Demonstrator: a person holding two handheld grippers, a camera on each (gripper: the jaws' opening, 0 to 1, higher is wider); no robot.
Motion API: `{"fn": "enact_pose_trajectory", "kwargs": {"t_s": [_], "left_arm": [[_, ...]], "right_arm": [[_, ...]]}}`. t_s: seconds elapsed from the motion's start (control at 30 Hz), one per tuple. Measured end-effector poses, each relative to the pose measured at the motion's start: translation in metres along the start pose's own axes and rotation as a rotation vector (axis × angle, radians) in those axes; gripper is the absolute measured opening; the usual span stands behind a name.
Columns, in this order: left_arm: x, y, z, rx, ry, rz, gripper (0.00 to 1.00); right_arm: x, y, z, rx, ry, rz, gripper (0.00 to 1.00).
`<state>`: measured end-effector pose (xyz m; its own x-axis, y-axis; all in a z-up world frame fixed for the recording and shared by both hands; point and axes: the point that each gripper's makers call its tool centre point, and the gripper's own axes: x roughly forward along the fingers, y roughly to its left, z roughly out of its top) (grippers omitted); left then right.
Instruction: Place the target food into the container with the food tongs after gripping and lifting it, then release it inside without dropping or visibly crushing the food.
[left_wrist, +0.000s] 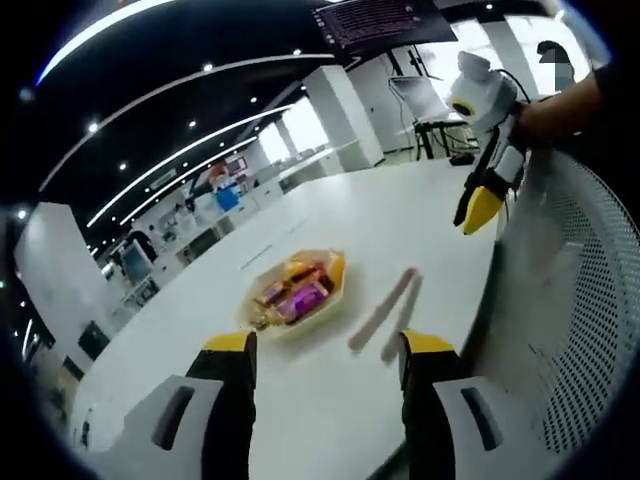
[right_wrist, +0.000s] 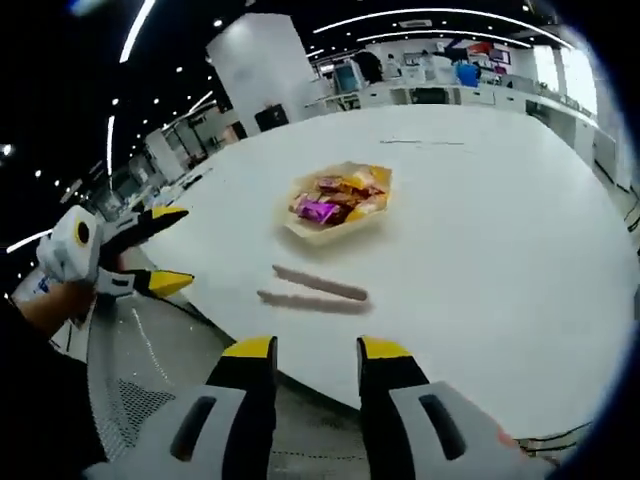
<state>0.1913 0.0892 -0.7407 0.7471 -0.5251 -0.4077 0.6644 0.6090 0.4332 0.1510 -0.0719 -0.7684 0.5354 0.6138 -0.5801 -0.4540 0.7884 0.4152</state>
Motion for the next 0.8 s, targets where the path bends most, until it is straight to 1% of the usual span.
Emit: {"fn": "enact_pose_trajectory", "kwargs": {"t_s": [0.03,0.07,0.13,0.17,0.2,0.27,0.3,0.33,0.37,0.4,0.43,0.47,0.5,0.57,0.6,0.63,0.7,0.77,0.8], "left_arm": [[0.001,-0.003,0.002,0.043,-0.008,-0.006,0.66],[0.001,-0.008,0.004,0.087,-0.015,-0.018,0.70],[0.001,-0.015,0.003,0.119,-0.013,-0.037,0.67],[0.001,-0.017,0.003,0.128,-0.015,-0.034,0.65],[0.001,-0.018,0.004,0.143,-0.017,-0.028,0.66],[0.000,-0.024,0.003,0.199,-0.024,-0.055,0.70],[0.000,-0.026,0.003,0.225,-0.014,-0.070,0.70],[0.001,-0.028,0.000,0.248,0.004,-0.078,0.68],[0.002,-0.027,-0.005,0.269,0.051,-0.073,0.63],[0.001,-0.027,-0.009,0.284,0.076,-0.066,0.58],[0.002,-0.024,-0.010,0.321,0.074,-0.047,0.53],[0.000,-0.025,-0.008,0.318,0.062,-0.046,0.46],[-0.001,-0.025,-0.006,0.311,0.050,-0.045,0.44],[-0.003,-0.026,-0.003,0.309,0.035,-0.040,0.42],[-0.003,-0.027,-0.003,0.315,0.035,-0.035,0.42],[-0.003,-0.026,-0.004,0.317,0.038,-0.036,0.41],[-0.003,-0.028,-0.007,0.314,0.057,-0.052,0.37],[-0.002,-0.028,-0.008,0.312,0.062,-0.058,0.31],[-0.001,-0.027,-0.007,0.312,0.062,-0.057,0.30]], "right_arm": [[-0.001,0.001,0.000,0.004,-0.020,0.011,0.30],[-0.003,0.001,-0.007,0.038,-0.019,0.022,0.30],[-0.004,0.000,-0.024,0.126,0.021,0.032,0.29],[-0.004,0.000,-0.027,0.109,0.033,0.034,0.26],[-0.003,-0.001,-0.029,0.055,0.056,0.021,0.21],[0.001,-0.008,-0.027,-0.106,0.065,-0.045,0.19],[0.003,-0.010,-0.034,-0.166,0.113,-0.062,0.18],[0.003,-0.010,-0.038,-0.170,0.138,-0.067,0.17],[0.002,-0.012,-0.047,-0.164,0.191,-0.074,0.16],[0.002,-0.015,-0.050,-0.165,0.211,-0.083,0.13],[0.001,-0.018,-0.052,-0.172,0.221,-0.107,0.10],[0.001,-0.019,-0.048,-0.198,0.195,-0.115,0.08],[0.000,-0.021,-0.045,-0.220,0.174,-0.128,0.04],[-0.001,-0.024,-0.050,-0.222,0.194,-0.147,0.02],[-0.002,-0.028,-0.056,-0.227,0.225,-0.165,0.03],[-0.003,-0.030,-0.059,-0.234,0.241,-0.174,0.02],[-0.003,-0.029,-0.058,-0.260,0.226,-0.177,0.02],[-0.003,-0.030,-0.057,-0.258,0.226,-0.173,0.02],[-0.003,-0.031,-0.057,-0.257,0.231,-0.172,0.02]]}}
